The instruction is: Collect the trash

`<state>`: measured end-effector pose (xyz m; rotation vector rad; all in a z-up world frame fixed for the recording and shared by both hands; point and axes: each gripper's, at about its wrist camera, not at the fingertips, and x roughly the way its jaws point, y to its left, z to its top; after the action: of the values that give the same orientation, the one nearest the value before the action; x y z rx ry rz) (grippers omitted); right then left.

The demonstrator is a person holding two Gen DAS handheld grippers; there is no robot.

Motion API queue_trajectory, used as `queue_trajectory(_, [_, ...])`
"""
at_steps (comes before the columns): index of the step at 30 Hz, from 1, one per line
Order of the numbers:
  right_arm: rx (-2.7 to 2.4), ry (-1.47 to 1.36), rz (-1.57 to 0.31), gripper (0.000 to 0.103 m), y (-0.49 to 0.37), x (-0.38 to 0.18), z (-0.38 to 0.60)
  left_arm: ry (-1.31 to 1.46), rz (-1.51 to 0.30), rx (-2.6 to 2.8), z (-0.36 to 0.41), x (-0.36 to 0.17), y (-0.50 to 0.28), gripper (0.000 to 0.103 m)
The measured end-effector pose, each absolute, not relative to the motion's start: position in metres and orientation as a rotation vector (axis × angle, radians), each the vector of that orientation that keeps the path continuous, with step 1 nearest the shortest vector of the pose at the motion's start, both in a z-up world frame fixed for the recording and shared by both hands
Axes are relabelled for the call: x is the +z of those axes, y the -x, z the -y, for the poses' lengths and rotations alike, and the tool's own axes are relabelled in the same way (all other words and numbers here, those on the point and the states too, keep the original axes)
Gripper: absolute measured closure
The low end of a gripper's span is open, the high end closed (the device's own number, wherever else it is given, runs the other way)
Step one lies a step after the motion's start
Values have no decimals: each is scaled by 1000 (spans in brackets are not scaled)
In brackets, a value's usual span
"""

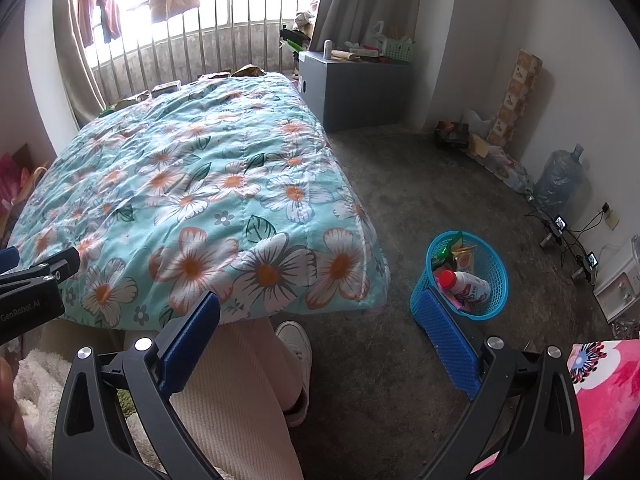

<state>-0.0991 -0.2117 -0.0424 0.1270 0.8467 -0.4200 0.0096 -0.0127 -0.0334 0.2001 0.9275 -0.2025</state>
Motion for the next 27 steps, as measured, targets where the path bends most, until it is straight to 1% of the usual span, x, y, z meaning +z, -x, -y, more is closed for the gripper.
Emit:
queue_trajectory(20, [-417,-126,-849,6,99,-44,212,-200,-921,-202,13,-34,-7,9])
queue_trajectory(27, [-417,-127,-849,6,99,-44,212,-197,-945,-201,12,-36,-9,9])
